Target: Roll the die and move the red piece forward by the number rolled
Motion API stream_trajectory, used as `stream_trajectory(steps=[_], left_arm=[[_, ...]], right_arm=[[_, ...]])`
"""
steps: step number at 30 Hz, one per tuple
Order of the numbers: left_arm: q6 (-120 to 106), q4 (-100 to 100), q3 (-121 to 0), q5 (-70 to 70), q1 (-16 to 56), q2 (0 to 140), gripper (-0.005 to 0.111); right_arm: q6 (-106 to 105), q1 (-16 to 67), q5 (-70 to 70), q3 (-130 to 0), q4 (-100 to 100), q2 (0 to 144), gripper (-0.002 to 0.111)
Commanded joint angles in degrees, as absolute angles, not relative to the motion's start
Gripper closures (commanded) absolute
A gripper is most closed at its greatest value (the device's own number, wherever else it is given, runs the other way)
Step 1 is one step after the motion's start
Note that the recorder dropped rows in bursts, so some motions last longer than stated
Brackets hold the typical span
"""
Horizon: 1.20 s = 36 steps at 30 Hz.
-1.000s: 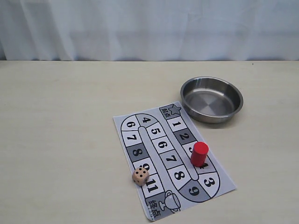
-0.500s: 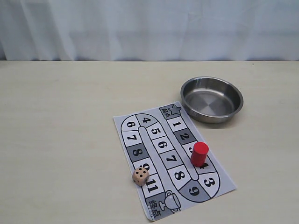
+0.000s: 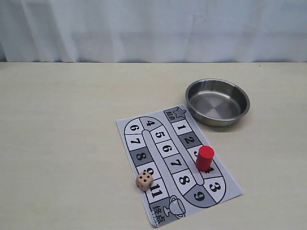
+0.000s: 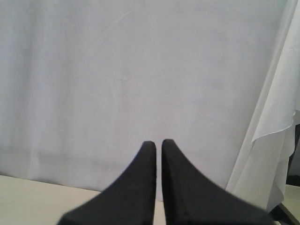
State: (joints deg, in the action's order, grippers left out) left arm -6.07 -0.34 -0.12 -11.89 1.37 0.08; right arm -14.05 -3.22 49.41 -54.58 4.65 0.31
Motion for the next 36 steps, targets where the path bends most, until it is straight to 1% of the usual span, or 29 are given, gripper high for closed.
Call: stream_trajectory(steps=[1, 7, 12, 17, 24, 36], left_arm=[[-5.8, -0.5, 0.0, -11.2, 1.4, 0.0, 0.107], [-5.8, -0.5, 0.0, -11.2, 1.4, 0.0, 0.107], [-5.8, -0.5, 0.0, -11.2, 1.4, 0.0, 0.107], [-5.8, -0.5, 0.0, -11.2, 1.4, 0.0, 0.107], [-5.8, -0.5, 0.0, -11.2, 1.4, 0.0, 0.107], [-5.8, -0.5, 0.0, -11.2, 1.4, 0.0, 0.107]], right_arm=[[-14.2, -3.0, 49.7, -54.4, 4.0, 0.0, 0.104], [-14.1, -3.0, 46.2, -51.0, 4.0, 0.0, 0.104], [-14.1, -3.0, 40.8, -45.5, 4.3, 0.0, 0.104], [-14.1, -3.0, 39.0, -39.3, 6.4, 0.0, 0.104], [-14.6, -3.0, 23.2, -29.0, 6.4, 0.0, 0.104], [-14.5, -3.0, 3.8, -12.8, 6.9, 0.0, 0.104]])
